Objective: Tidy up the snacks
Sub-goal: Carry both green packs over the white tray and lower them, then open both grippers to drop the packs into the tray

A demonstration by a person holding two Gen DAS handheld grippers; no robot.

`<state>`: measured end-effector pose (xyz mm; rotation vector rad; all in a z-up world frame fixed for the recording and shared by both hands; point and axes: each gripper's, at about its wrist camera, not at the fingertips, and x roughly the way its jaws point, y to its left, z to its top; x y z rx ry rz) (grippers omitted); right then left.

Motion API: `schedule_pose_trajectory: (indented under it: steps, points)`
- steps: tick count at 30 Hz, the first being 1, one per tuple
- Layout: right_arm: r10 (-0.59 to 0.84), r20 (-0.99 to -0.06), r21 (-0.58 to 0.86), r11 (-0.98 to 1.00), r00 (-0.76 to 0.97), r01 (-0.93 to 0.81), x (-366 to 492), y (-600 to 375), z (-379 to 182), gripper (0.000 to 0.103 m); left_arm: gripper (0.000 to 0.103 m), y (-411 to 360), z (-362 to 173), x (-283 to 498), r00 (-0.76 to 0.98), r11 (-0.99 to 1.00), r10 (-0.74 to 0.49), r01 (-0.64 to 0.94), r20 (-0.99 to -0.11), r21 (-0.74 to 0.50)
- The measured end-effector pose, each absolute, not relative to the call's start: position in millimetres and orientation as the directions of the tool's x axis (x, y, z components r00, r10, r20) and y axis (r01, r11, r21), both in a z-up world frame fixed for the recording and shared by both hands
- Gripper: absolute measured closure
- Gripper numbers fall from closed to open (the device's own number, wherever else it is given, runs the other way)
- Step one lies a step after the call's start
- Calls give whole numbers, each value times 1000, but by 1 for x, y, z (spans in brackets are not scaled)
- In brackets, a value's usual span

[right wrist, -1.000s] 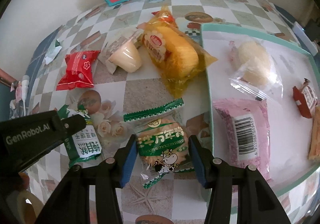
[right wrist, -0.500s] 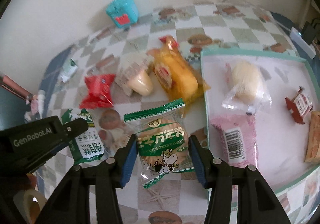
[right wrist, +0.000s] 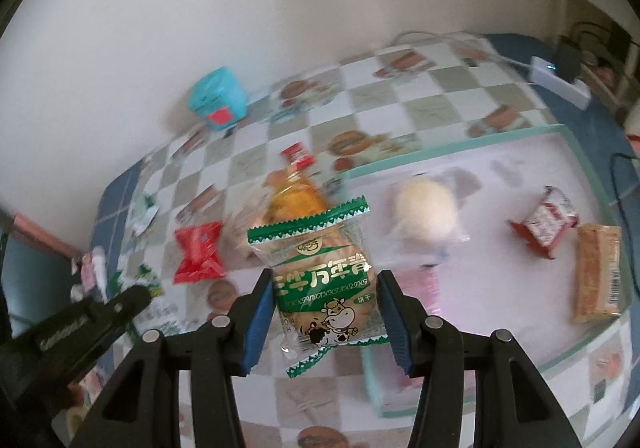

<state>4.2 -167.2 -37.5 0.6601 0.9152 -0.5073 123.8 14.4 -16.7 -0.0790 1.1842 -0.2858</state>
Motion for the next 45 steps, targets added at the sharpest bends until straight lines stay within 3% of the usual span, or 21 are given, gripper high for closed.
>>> schedule_pose_trajectory:
  steps: [9, 27, 39, 41, 45]
  points:
    - [-221, -874, 248, 562, 432, 789, -25, -228, -39, 49, 77, -30, -12, 104, 316, 935, -284, 299, -905, -188]
    - [-283, -909, 212, 320, 307, 923, -99, -324, -68, 49, 77, -163, -26, 39, 231, 793, -342, 592, -911, -147]
    - [-281, -918, 197, 288, 280, 937, -106, -331, -72, 49, 77, -189, -44, 22, 193, 738, -362, 657, -912, -153]
    - [-274, -922, 193, 287, 274, 938, -105, -332, -74, 49, 75, -190, -44, 22, 196, 733, -366, 662, -910, -153]
    - [-262, -934, 164, 288, 242, 944, -104, -332, -78, 48, 49, -186, -45, 26, 210, 753, -348, 644, -914, -139]
